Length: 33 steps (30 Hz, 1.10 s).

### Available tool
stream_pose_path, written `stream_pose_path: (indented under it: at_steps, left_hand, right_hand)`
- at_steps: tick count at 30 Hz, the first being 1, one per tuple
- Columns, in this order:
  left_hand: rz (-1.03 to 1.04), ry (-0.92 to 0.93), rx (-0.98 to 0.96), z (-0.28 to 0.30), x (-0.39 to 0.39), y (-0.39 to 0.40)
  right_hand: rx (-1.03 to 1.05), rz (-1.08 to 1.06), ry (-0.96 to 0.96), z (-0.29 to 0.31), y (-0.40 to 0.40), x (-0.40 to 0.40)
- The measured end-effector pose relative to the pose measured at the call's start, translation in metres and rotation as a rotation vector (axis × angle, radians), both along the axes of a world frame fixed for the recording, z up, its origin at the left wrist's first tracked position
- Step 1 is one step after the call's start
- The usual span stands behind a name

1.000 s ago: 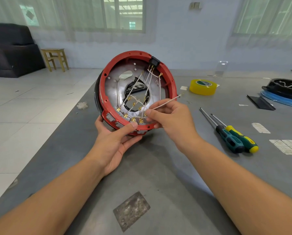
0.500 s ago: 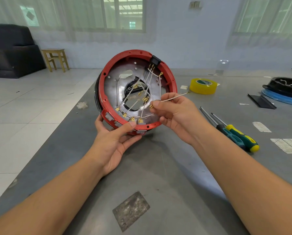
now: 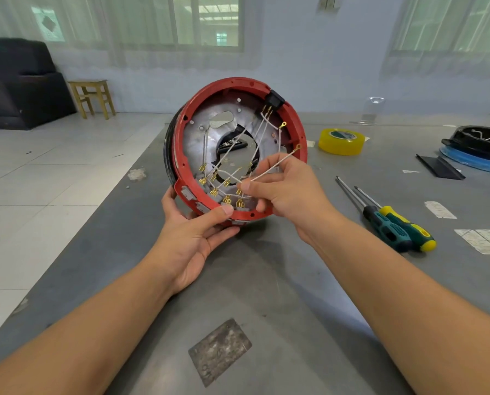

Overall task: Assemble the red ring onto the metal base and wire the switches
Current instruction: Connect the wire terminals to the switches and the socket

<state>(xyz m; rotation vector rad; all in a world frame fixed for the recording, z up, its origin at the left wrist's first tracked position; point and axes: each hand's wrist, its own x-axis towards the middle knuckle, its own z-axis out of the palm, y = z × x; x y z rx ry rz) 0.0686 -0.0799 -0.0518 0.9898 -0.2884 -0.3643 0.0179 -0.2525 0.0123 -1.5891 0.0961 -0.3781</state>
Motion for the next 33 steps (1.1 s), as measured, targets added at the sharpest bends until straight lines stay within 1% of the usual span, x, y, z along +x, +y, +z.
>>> stream_pose_path:
  at_steps: [4,24,33]
  left_hand:
    - [0.000,0.010,-0.011,0.002,-0.001,0.002]
    - [0.008,0.042,-0.010,0.002,0.000,0.001]
    - [0.035,0.027,-0.007,-0.003,0.003,0.002]
  right_hand:
    - [-0.056,-0.027,0.017,-0.003,-0.002,0.001]
    - [-0.122,-0.015,0.078,-0.010,-0.006,0.005]
    - [-0.236,0.001,0.066,-0.014,-0.008,0.007]
